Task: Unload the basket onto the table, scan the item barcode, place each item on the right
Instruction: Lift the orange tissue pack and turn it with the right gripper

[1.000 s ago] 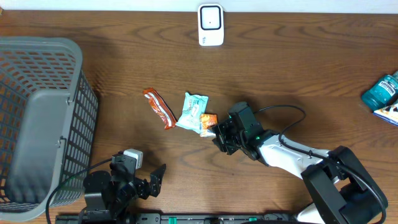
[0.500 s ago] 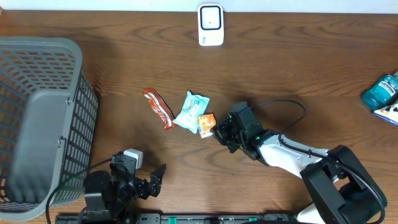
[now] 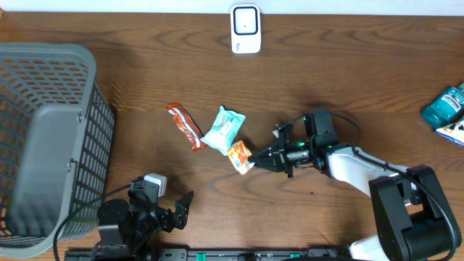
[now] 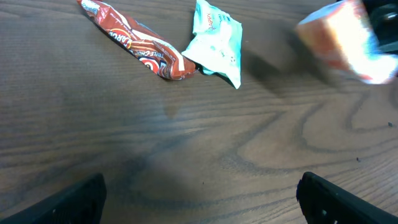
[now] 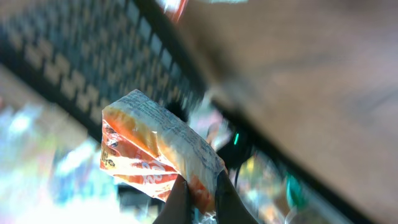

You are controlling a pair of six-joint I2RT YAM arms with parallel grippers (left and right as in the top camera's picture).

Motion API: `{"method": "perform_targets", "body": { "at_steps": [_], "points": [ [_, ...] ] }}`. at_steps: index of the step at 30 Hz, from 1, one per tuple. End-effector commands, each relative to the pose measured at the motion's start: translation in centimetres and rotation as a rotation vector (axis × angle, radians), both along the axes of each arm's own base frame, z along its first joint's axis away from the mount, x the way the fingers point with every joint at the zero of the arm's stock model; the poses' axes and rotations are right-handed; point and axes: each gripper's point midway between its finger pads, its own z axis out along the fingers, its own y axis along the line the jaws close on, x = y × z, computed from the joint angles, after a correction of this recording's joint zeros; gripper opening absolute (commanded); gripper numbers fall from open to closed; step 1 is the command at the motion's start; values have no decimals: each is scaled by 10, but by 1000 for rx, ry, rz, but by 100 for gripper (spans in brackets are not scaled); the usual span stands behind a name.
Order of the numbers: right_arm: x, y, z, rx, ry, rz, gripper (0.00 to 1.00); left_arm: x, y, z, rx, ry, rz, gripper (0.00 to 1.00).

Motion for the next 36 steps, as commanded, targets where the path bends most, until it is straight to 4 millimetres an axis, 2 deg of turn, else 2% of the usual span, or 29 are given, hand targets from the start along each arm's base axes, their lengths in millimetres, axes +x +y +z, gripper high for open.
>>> {"method": "perform_targets", "body": {
  "at_steps": [1, 5, 8, 12, 15, 20, 26, 27, 33, 36],
  "points": [
    [-35, 2, 41, 263, 6, 194, 1, 0, 0, 1, -2, -1, 3, 98],
    [-58, 7, 37, 240, 111, 227, 1, 0, 0, 1, -2, -1, 3, 98],
    [-72, 6, 33, 235, 124, 244, 1, 0, 0, 1, -2, -1, 3, 98],
    [-99, -4, 32, 227, 154, 247, 1, 0, 0, 1, -2, -1, 3, 98],
    [-120, -13, 38, 226, 157, 246, 1, 0, 0, 1, -2, -1, 3, 98],
    [-128, -24, 50, 245, 90, 220, 2, 0, 0, 1, -2, -1, 3, 98],
    [-122, -27, 50, 257, 35, 196, 2, 0, 0, 1, -2, -1, 3, 98],
    [-115, -27, 48, 271, -33, 193, 2, 0, 0, 1, -3, -1, 2, 98],
    [-54, -27, 40, 319, -404, 162, 1, 0, 0, 1, -2, -1, 3, 98],
    [-14, -27, 22, 173, -471, 148, 2, 0, 0, 1, -2, -1, 3, 98]
  ]
}}
